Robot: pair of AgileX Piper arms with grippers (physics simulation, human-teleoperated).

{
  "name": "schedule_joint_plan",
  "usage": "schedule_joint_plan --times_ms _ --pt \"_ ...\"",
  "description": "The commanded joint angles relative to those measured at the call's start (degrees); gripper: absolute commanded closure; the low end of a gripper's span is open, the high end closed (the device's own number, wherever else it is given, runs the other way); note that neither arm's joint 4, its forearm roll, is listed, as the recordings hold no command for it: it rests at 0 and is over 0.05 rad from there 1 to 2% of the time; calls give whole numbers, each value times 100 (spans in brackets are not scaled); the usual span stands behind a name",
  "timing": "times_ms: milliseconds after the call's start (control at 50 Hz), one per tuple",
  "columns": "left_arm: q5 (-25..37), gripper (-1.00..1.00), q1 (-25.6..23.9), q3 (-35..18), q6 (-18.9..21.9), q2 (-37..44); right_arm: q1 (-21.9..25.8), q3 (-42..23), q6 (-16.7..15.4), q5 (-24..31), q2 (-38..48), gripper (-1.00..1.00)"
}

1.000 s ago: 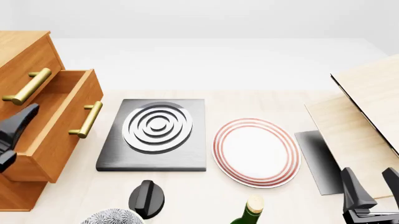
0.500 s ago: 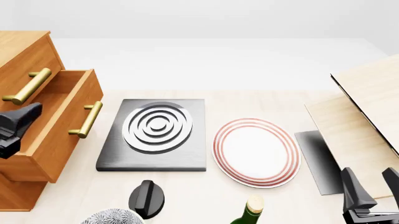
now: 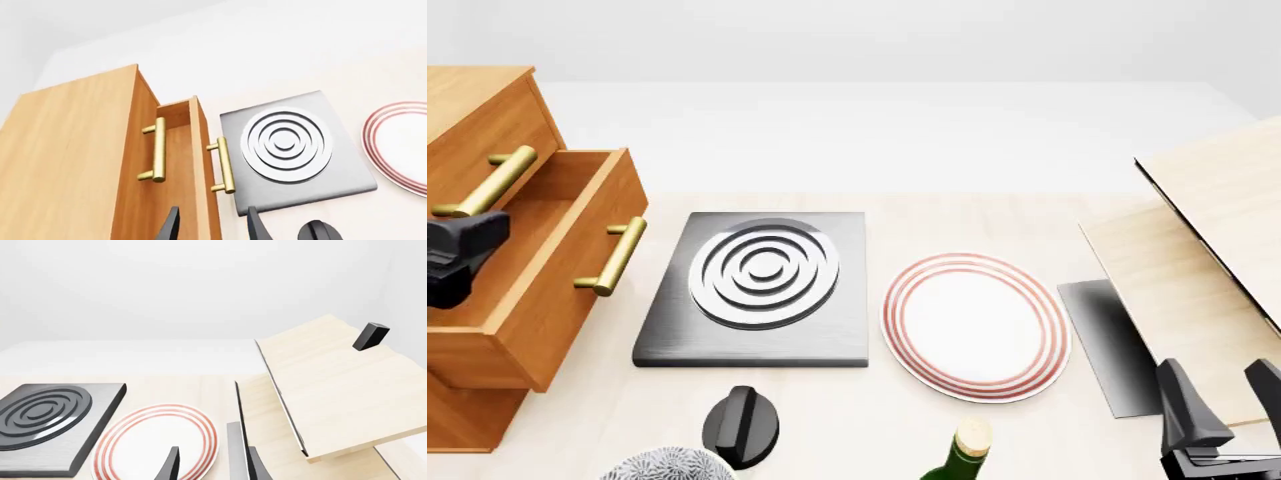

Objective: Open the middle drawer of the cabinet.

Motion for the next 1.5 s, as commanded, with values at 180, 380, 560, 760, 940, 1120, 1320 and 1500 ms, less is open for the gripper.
schedule_joint_plan --times_ms 180,380,560,760,940,1120,1320,1500 --pt "24 -100 112 39 -689 338 4 -1 -23 62 -82 -100" --pt "-55 -100 275 45 -903 510 5 -1 -27 45 -64 -100" --pt "-65 -100 482 92 -969 568 5 -1 -23 46 -66 -100" --pt "-185 -100 718 202 -967 663 5 -1 -23 26 -47 -100" --pt "-220 -100 747 284 -1023 741 5 -1 -24 54 -75 -100" --pt "-302 -100 763 388 -1112 876 5 -1 -22 74 -96 -100" --pt "-400 -100 762 521 -1153 1003 5 -1 -23 90 -111 -100" --pt "-531 -100 754 630 -1188 1142 5 -1 -25 92 -112 -100"
